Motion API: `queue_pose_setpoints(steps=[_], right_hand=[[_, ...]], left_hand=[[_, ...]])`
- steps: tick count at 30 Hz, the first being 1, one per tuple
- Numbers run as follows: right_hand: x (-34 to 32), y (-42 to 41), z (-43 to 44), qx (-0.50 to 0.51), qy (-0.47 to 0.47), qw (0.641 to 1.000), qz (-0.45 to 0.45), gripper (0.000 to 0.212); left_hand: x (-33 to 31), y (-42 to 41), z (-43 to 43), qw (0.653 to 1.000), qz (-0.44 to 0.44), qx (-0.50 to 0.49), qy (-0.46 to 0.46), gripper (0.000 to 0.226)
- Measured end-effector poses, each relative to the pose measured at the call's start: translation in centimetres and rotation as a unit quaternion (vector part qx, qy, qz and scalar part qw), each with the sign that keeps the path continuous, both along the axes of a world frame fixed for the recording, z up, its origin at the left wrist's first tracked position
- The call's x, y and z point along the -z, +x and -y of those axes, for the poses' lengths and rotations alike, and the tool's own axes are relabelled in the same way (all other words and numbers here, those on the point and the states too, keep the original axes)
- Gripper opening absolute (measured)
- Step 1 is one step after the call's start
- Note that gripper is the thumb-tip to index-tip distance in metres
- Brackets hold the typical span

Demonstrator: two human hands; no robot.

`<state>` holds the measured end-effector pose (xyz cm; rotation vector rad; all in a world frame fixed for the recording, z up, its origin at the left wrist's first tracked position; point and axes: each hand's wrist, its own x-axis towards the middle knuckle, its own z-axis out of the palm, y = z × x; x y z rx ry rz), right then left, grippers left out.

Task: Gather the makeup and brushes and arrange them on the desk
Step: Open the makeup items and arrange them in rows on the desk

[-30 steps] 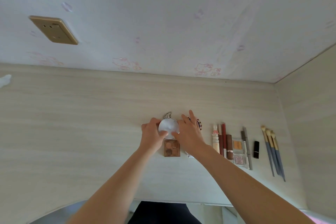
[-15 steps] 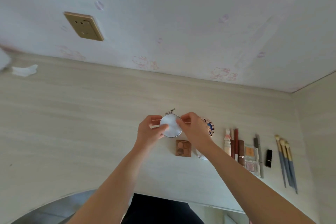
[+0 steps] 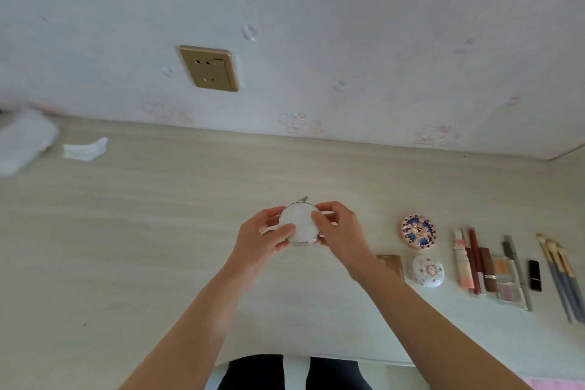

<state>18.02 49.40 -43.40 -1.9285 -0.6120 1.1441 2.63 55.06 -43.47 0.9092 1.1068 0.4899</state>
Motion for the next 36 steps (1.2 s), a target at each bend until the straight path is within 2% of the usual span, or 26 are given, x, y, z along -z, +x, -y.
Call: queue_pose_setpoints(steps=[4,9,14,19,22,32,36], right_hand=[[0.4,-4.4,-1.6,0.026,-0.013,1.0,0.004,0.02],[0.0,-8.5,-2.9,0.033,0.005,0.999,0.022,0.023],[-0.7,-10.6,-3.9,-0.002,0.005,0.999,0.05,0.026],[-0.3,-11.4,-5.3,-0.099,-0.01,0.988,0.117,0.033],[1.1,-11.1,-6.4,-0.128,0.022,0.98,0.148,0.03],[5.5,-9.6,-7.6,-0.189,0.119,0.951,0.213,0.04],[6.7,-9.6,-7.3,-0.236,0.154,0.926,0.252,0.055]], left_hand=[[-0.4,-4.2,-2.5,0.996,-0.014,0.088,0.028,0.048],[0.1,-8.2,-4.0,0.993,0.011,0.119,0.014,0.065],[0.5,-10.2,-4.8,0.993,0.003,0.112,0.042,0.061],[1.2,-11.2,-5.8,0.996,-0.004,0.074,0.054,0.061],[2.9,-11.1,-7.0,0.994,0.004,0.069,0.086,0.062],[8.3,-10.2,-9.0,0.983,0.059,0.083,0.153,0.066],[9.4,-10.3,-9.1,0.975,0.066,0.085,0.196,0.065]])
